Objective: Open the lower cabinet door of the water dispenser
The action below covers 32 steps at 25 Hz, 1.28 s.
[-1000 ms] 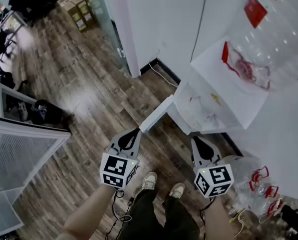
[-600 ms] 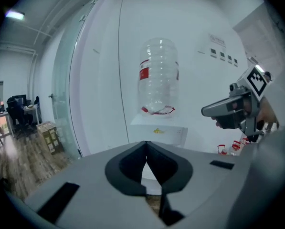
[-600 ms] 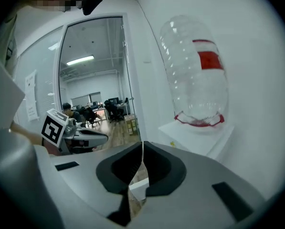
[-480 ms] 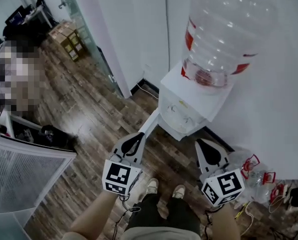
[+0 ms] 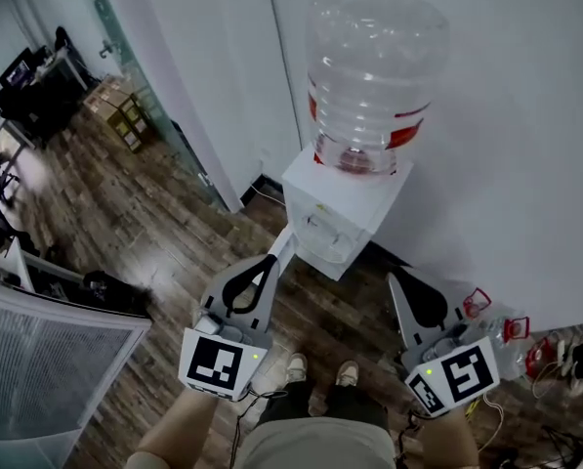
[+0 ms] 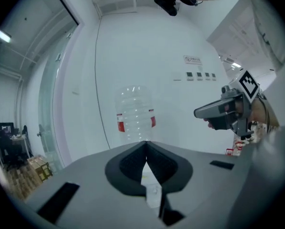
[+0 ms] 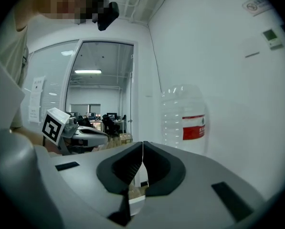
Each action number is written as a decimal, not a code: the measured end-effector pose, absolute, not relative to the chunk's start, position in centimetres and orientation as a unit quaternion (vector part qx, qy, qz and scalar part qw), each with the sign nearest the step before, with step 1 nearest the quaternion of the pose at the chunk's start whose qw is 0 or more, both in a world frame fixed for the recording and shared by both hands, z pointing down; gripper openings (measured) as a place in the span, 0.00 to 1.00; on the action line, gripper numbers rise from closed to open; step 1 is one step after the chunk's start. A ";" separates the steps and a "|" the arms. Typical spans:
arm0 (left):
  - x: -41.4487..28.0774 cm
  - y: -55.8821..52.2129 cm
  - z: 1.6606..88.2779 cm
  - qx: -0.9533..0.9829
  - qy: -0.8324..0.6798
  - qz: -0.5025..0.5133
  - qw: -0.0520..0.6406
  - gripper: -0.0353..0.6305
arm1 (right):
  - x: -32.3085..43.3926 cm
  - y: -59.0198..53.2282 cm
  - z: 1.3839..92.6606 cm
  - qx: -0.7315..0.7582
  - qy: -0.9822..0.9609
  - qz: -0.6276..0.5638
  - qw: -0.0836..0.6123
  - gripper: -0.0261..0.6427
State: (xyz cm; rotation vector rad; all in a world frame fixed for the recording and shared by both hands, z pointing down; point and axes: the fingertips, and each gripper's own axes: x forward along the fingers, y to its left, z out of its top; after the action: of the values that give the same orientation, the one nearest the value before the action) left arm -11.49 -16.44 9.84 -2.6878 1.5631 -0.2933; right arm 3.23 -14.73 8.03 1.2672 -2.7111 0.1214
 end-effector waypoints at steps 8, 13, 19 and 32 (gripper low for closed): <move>-7.9 -13.1 3.6 -0.878 0.474 -0.067 0.025 0.06 | 7.0 -12.2 1.3 0.452 -0.891 0.005 0.030 0.05; -6.3 -11.4 1.5 -0.880 0.469 -0.053 0.043 0.06 | 8.3 -10.3 -1.6 0.455 -0.890 -0.017 0.021 0.05; -5.0 -10.3 -0.2 -0.884 0.460 -0.055 0.062 0.06 | 9.4 -9.1 -3.3 0.453 -0.890 -0.037 0.020 0.05; -4.3 -9.0 -1.3 -0.883 0.461 -0.055 0.068 0.06 | 10.5 -8.3 -4.2 0.445 -0.894 -0.045 0.020 0.05</move>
State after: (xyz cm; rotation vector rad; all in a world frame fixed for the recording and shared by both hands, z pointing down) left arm -4.33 -8.99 -1.32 -2.6591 1.3892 -0.1663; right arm 10.54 -8.34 -4.18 1.3802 -2.7739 -0.1402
